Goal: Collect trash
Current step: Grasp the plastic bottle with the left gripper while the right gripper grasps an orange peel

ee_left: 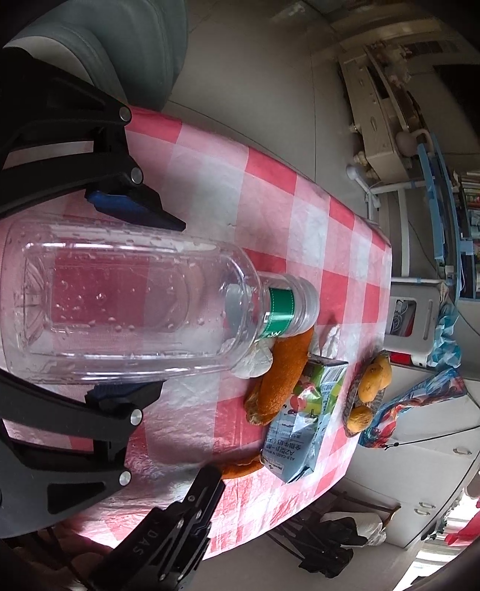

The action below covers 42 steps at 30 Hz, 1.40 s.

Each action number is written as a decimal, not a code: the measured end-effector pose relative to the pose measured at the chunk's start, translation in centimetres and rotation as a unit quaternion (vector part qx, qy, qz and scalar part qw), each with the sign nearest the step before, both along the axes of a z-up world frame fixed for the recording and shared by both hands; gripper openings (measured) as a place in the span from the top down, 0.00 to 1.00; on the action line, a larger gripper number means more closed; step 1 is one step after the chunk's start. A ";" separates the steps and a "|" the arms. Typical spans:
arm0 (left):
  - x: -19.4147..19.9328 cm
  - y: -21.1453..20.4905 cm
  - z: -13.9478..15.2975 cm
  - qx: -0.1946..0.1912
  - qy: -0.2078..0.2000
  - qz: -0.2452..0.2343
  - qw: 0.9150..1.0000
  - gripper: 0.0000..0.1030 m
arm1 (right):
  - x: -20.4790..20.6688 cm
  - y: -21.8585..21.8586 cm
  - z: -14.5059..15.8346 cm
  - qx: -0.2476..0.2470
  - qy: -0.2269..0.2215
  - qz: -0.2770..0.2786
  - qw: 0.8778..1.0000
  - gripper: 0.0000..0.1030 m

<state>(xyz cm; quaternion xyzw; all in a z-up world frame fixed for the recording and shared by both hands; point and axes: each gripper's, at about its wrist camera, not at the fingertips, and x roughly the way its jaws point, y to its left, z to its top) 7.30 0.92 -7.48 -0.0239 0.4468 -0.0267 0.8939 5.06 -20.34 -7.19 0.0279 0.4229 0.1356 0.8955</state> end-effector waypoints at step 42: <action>-0.3 -0.3 0.2 -0.001 -0.016 -0.010 1.000 0.48 | -0.5 -0.1 -0.2 -0.002 -0.001 0.006 1.000 0.83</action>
